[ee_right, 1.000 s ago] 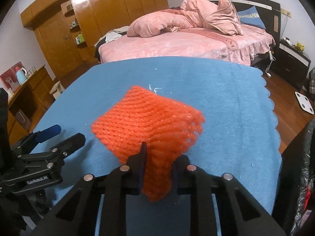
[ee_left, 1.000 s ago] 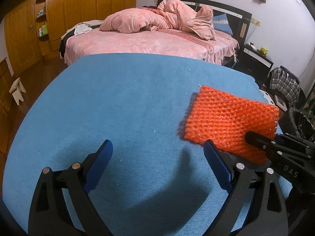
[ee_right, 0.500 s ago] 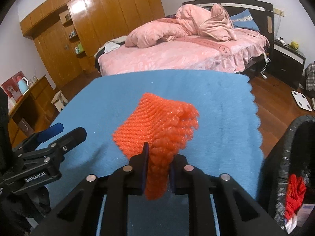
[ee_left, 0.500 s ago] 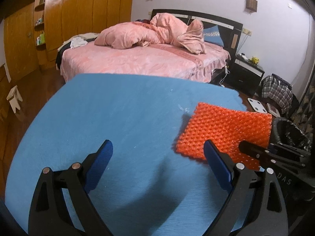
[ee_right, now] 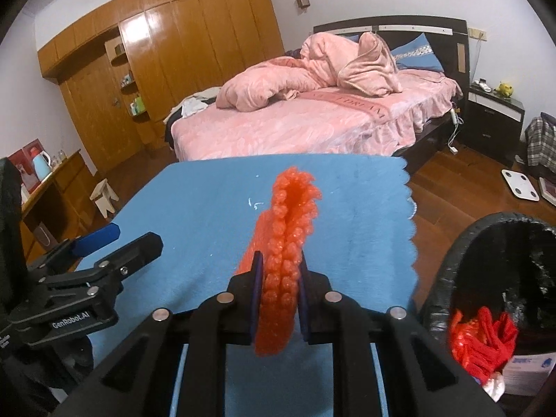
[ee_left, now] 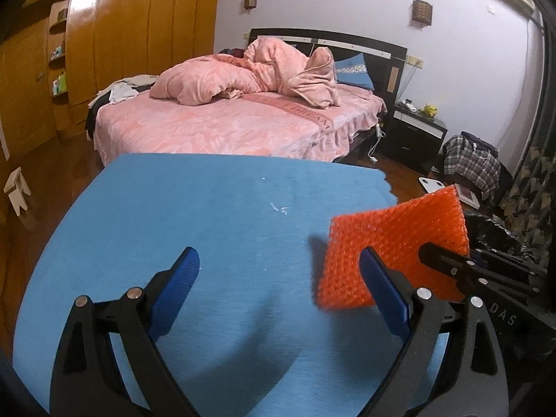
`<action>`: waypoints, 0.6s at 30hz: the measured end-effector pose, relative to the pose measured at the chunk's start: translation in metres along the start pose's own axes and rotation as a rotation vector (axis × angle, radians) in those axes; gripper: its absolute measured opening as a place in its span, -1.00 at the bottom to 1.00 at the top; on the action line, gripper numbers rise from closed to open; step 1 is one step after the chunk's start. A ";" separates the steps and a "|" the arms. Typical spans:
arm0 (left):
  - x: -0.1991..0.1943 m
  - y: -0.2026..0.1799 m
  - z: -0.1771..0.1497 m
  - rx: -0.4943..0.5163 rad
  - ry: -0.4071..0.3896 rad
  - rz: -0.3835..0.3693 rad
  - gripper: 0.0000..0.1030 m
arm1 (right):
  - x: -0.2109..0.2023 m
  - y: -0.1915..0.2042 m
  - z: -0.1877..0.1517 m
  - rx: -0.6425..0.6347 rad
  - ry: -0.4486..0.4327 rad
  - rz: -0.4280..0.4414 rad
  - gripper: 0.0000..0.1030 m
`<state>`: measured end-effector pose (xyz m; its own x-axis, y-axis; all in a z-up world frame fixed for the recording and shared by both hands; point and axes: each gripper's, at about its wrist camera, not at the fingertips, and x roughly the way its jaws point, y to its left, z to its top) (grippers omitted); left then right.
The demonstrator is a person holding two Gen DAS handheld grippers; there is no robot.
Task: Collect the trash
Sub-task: 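Lift the orange mesh pad with the right tool and carry it over the bin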
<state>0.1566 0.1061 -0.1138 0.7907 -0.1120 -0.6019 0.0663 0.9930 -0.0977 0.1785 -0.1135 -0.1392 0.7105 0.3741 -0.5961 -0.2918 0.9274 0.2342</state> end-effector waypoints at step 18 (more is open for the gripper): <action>-0.029 -0.038 0.003 0.047 -0.038 -0.053 0.76 | -0.062 -0.026 0.002 0.019 -0.091 -0.038 -0.74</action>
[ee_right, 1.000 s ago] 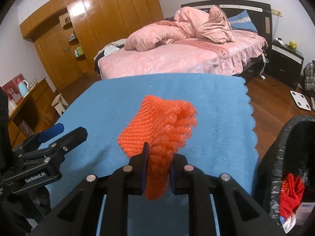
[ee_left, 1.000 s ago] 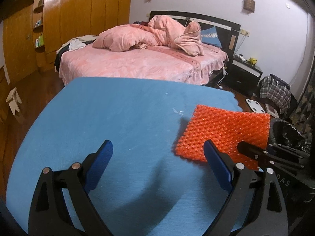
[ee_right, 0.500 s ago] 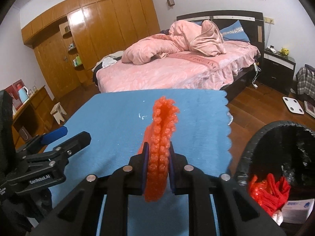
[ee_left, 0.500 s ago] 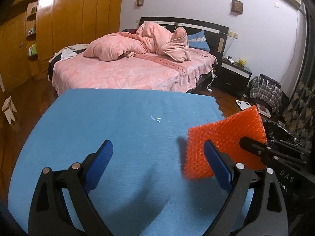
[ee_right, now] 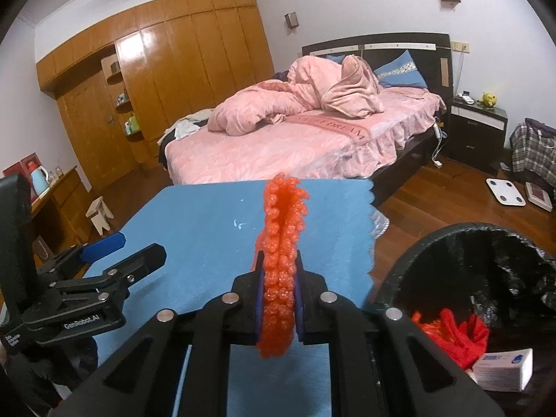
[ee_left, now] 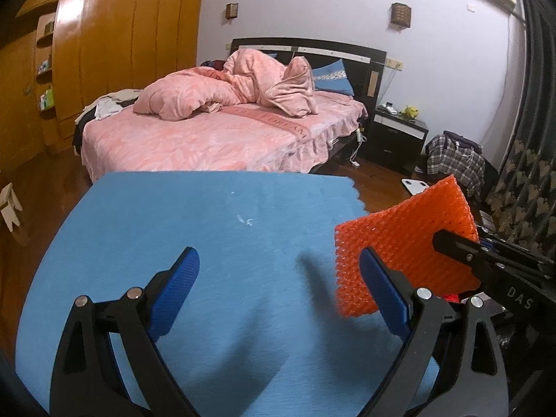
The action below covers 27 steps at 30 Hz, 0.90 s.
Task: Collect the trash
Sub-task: 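Lift the orange mesh pad with the right tool and carry it over the bin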
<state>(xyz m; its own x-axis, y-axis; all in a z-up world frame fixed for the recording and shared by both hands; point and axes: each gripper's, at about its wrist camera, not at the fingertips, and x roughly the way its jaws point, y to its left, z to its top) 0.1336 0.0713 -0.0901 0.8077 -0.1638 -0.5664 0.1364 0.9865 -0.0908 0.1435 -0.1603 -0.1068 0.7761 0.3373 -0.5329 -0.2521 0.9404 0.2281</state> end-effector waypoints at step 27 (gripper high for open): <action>-0.013 -0.129 0.019 0.144 -0.067 -0.195 0.76 | -0.104 -0.096 0.004 0.073 -0.129 -0.222 -0.74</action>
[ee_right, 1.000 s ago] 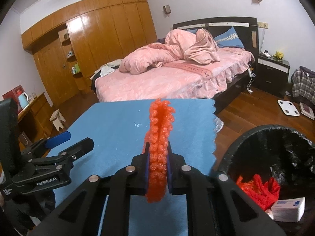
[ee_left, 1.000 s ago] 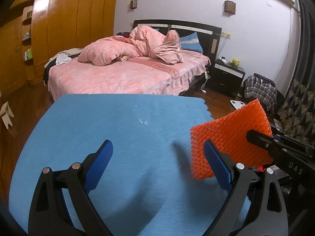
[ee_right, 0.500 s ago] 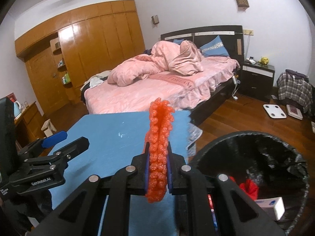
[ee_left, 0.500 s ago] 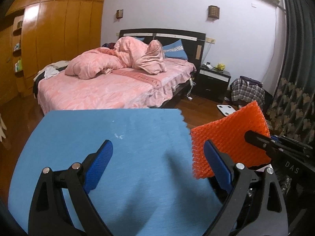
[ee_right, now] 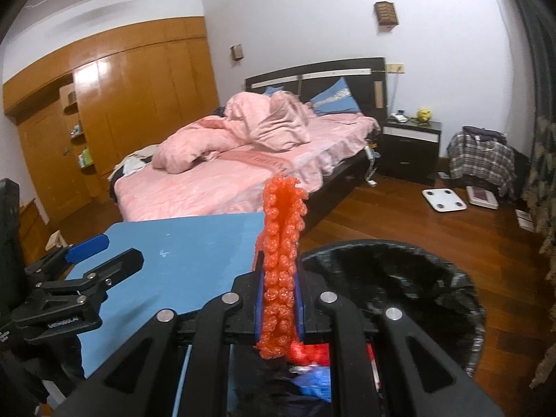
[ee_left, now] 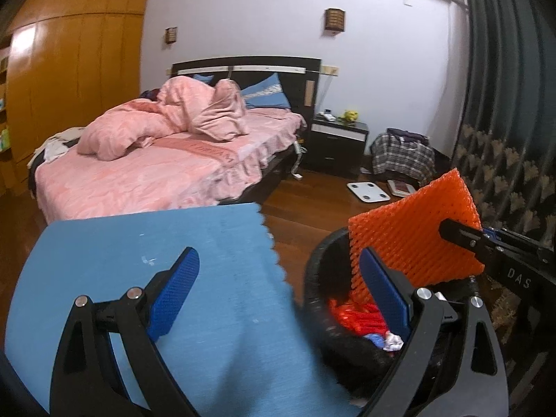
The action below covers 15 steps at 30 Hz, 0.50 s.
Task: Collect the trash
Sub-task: 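Lift the orange mesh pad with the right tool and carry it over the bin, then open the right tool to drop the mesh pad into the bin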
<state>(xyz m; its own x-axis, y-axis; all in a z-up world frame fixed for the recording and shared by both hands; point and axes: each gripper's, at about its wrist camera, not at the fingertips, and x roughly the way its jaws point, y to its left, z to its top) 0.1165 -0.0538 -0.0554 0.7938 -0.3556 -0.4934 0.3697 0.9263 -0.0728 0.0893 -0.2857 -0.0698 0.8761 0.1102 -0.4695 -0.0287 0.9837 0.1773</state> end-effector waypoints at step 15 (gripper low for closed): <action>0.033 -0.070 -0.004 0.095 0.019 -0.097 0.76 | -0.016 -0.076 -0.011 0.059 -0.002 -0.134 -0.74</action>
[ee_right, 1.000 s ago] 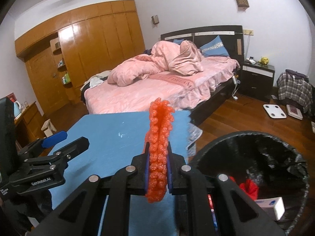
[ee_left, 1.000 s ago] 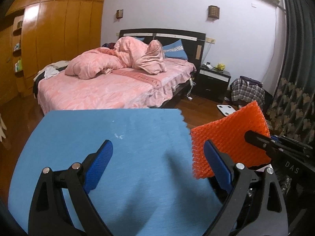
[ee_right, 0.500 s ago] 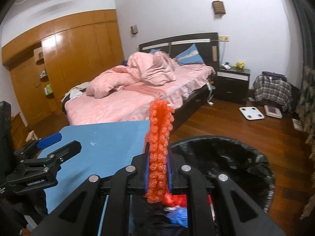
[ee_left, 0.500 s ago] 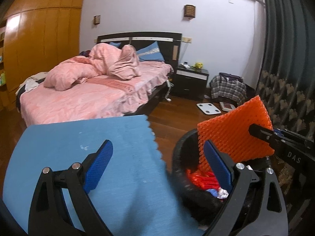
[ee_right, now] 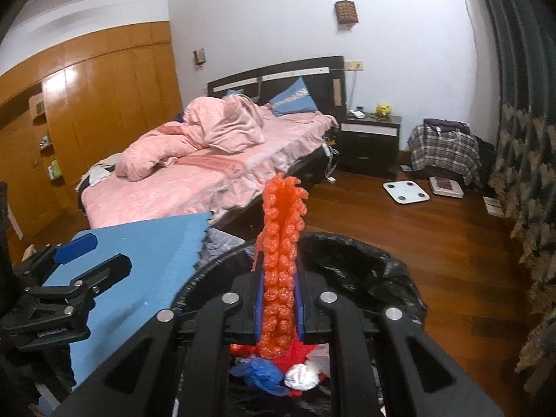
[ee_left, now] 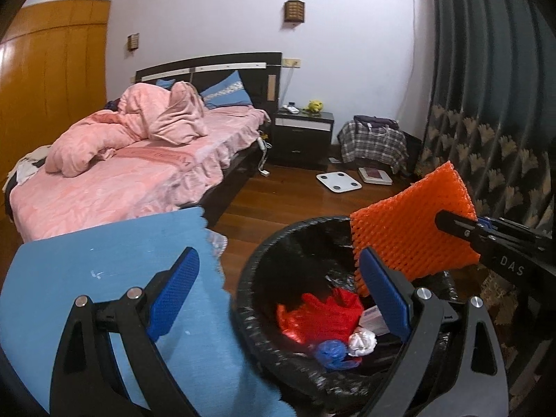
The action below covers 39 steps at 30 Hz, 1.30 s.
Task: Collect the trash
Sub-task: 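Open the right tool to drop the mesh pad into the bin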
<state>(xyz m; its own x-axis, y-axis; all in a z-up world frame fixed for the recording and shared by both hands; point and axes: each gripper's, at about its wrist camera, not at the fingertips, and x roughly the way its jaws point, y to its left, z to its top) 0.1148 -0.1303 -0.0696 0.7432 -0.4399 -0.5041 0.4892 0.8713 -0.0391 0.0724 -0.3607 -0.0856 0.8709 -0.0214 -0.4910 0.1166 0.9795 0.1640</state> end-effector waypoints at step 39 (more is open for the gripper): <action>0.033 -0.003 -0.006 -0.016 0.065 0.005 0.76 | 0.039 -0.029 -0.025 0.014 0.093 -0.072 0.81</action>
<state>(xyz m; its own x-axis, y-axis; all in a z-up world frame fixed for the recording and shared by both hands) 0.1353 -0.1457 -0.0914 0.7143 -0.4206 -0.5593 0.4778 0.8771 -0.0493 0.0914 -0.3850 -0.1312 0.8121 -0.0725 -0.5790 0.1843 0.9733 0.1367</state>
